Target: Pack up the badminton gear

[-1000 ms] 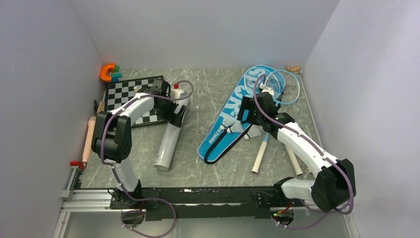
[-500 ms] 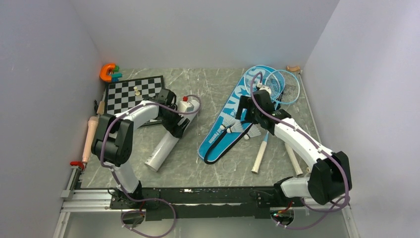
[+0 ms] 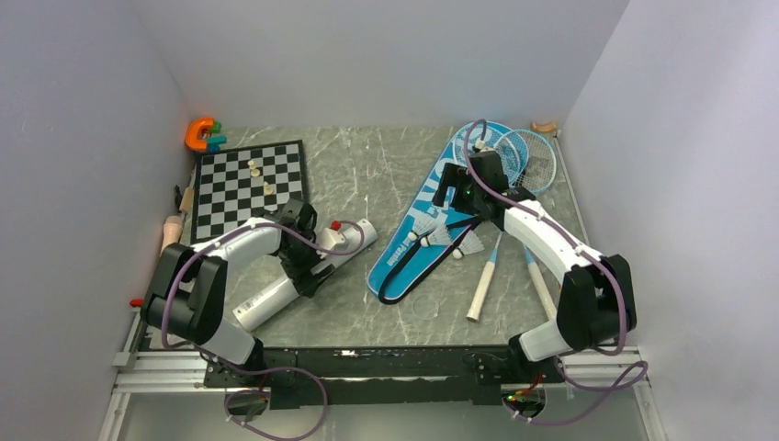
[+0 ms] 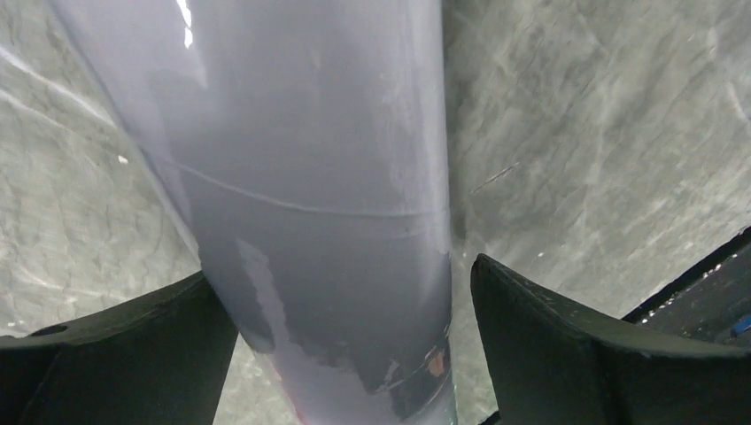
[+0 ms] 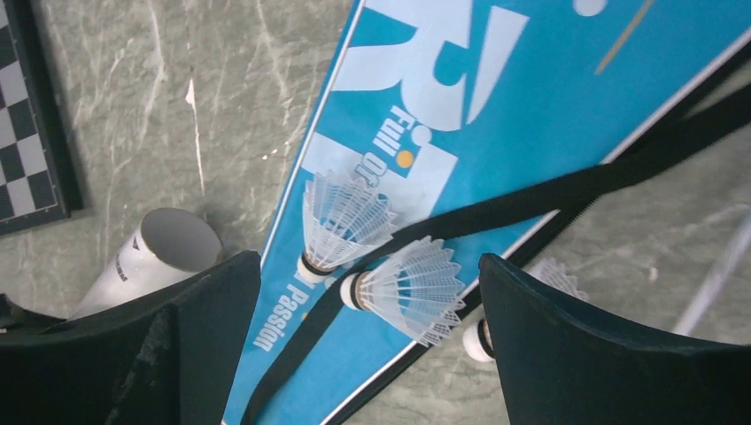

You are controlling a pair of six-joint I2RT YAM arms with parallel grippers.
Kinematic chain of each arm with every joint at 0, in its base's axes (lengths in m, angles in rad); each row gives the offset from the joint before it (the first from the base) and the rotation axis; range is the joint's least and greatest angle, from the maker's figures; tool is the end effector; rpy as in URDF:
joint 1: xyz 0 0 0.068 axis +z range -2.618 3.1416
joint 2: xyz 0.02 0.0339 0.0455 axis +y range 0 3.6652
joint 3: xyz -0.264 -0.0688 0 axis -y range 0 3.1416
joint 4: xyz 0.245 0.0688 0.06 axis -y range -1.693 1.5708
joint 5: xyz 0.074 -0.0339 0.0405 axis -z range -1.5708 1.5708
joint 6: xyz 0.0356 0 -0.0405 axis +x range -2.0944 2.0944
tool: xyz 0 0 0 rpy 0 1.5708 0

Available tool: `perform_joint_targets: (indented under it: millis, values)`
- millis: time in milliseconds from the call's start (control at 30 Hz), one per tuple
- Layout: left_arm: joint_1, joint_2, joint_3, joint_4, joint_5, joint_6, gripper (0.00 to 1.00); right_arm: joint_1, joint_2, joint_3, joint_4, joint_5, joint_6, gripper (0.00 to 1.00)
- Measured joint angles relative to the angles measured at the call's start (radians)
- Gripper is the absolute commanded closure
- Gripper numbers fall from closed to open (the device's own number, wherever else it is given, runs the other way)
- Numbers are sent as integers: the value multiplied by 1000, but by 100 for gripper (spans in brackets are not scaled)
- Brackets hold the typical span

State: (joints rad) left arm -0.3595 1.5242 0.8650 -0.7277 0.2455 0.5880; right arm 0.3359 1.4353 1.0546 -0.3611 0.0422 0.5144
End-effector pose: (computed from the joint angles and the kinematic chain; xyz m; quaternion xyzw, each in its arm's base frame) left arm 0.2384 -0.0989 0.1679 0.4609 0.8743 -0.1107 0.1044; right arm 0.2978 0.1024 0.2657 0.0900 0.9107 0.1485 0.3748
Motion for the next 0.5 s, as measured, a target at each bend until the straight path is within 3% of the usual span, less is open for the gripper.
perform_joint_targets:
  millis: [200, 400, 500]
  values:
    - [-2, 2, -15, -6, -34, 6, 1, 0, 99, 40, 23, -98, -2, 10]
    - [-9, 34, 9, 26, -59, 12, 25, 0, 169, 79, 31, -174, -15, 19]
    - [-14, 30, 5, 41, -74, 22, 27, 0, 216, 116, 38, -202, -24, 25]
